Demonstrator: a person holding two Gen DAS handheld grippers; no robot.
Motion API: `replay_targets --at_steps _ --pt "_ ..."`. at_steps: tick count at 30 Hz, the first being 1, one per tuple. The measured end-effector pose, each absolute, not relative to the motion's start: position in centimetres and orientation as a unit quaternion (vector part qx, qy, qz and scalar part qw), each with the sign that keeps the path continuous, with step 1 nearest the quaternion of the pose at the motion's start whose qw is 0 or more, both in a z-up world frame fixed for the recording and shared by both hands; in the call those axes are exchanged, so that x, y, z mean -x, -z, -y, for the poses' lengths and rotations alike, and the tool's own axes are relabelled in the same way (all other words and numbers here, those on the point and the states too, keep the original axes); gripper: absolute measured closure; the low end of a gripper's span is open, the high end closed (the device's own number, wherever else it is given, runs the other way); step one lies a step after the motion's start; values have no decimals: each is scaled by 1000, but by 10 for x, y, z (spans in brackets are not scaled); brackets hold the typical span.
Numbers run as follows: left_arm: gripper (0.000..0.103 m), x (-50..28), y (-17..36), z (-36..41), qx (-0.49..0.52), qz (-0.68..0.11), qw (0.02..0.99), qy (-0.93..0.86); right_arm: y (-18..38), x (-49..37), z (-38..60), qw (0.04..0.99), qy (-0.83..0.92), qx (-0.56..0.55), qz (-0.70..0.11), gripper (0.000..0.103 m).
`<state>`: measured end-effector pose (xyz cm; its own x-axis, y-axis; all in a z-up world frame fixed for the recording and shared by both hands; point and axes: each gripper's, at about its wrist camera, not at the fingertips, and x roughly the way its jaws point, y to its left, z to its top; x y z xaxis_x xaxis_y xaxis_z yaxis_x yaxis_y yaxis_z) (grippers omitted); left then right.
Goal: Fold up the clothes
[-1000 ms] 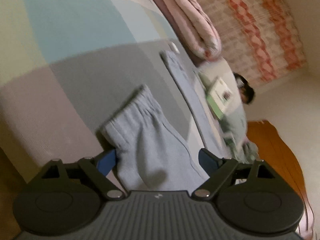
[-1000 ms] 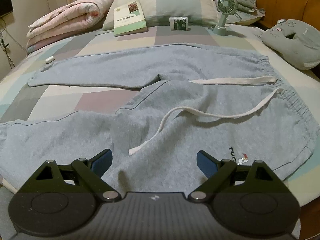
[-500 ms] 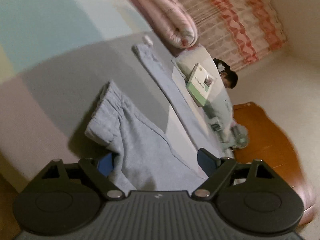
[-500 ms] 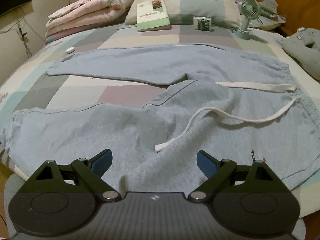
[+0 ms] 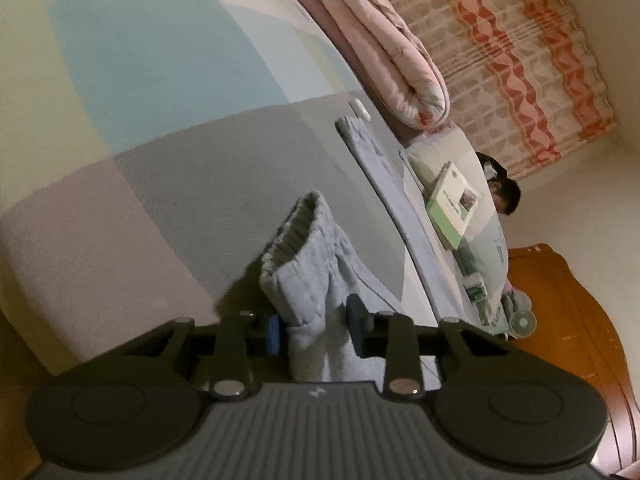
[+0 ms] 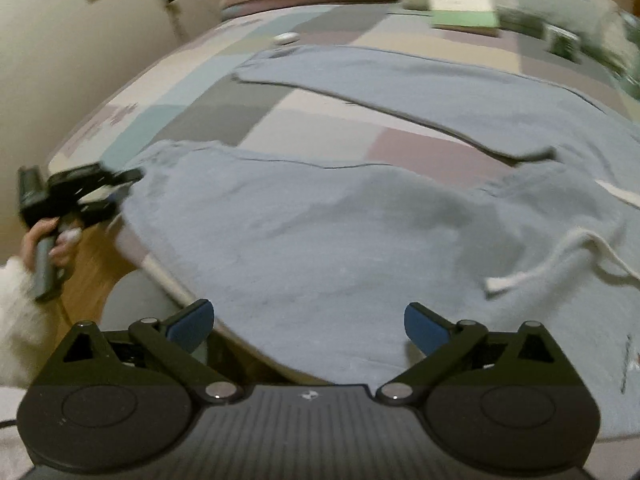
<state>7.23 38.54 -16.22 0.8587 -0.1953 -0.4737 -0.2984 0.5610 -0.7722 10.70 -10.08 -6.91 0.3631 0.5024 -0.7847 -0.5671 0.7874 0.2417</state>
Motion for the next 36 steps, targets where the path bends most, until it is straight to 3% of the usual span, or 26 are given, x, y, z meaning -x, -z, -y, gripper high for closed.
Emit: replay_targets --at_steps 1,2,3,15,18,20,22,23,25,26,36 --pt "77 -74 160 -384 461 -267 846 -34 68 -105 97 824 -326 42 -461 0" --pt "88 -74 158 -383 453 -270 849 -39 68 -104 94 824 -326 48 -460 0" --pt "92 -72 155 -383 442 -271 854 -47 68 -104 93 825 -324 52 -461 0" --pt "93 -45 116 -407 363 -271 887 -93 69 -108 101 836 -290 49 -464 0" --pt "83 -43 124 -411 360 -303 875 -109 71 -109 101 836 -287 52 -466 0" --pt "87 -33 123 -416 352 -301 876 -137 71 -110 101 836 -286 53 -466 0" --pt "84 -26 114 -423 338 -295 881 -152 72 -112 101 836 -286 51 -466 0" --pt "81 -23 109 -426 332 -293 883 -154 72 -113 101 836 -286 49 -466 0" --pt "62 -25 99 -430 319 -295 889 -144 73 -115 101 836 -286 47 -467 0" --pt "59 -30 94 -429 309 -299 892 -139 73 -115 100 836 -286 46 -466 0" --pt "48 -121 100 -414 213 -357 906 -76 69 -113 96 839 -287 48 -460 0"
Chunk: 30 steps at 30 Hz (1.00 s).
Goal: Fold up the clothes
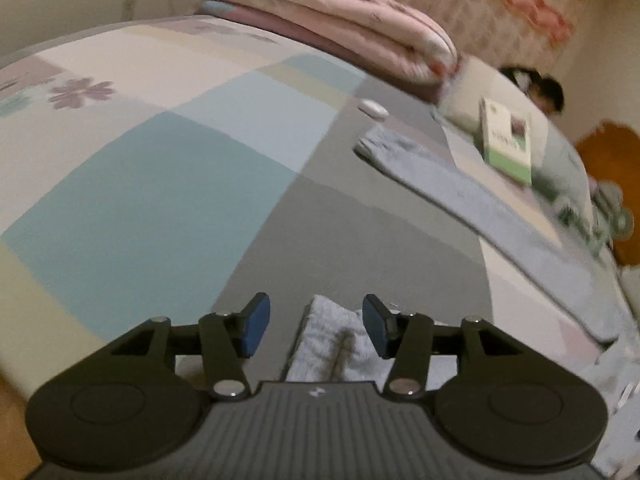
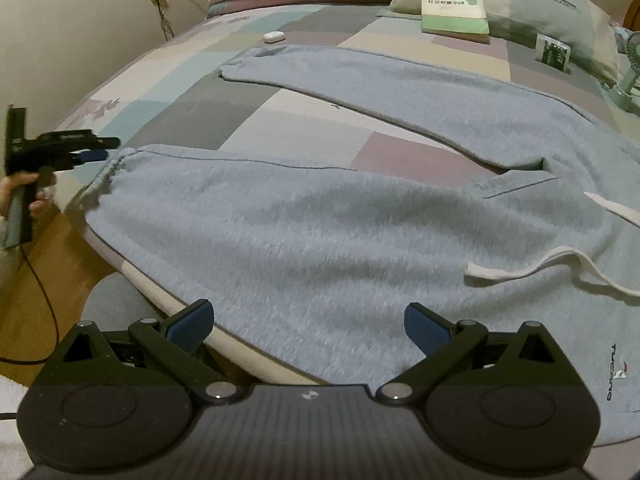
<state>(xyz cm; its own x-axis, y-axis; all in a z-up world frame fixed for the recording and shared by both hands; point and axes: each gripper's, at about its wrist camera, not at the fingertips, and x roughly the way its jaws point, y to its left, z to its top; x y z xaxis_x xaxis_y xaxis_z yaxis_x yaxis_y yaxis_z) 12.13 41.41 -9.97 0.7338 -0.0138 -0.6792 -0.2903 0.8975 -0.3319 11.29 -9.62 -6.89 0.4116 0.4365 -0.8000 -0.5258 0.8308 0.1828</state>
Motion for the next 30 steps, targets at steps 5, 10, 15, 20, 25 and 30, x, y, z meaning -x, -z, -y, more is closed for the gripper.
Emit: replay_targets --at_steps 5,10,15,20,25,30 --pt "51 -126 112 -393 156 -373 913 -54 71 -117 96 840 -276 49 -464 0" --pt "82 -115 106 -379 115 -356 925 -68 76 -121 90 839 -271 52 -470 0" --pt "100 -101 79 -396 175 -308 932 -81 75 -122 90 841 -269 54 -466 0" --pt "100 -97 62 -403 179 -288 937 -86 76 -124 93 844 -261 49 -467 0" --pt "99 -99 75 -405 179 -319 925 -105 77 -125 96 844 -257 54 -468 0" --pt "92 -92 83 -415 196 -344 911 -118 67 -144 114 855 -247 64 -452 1"
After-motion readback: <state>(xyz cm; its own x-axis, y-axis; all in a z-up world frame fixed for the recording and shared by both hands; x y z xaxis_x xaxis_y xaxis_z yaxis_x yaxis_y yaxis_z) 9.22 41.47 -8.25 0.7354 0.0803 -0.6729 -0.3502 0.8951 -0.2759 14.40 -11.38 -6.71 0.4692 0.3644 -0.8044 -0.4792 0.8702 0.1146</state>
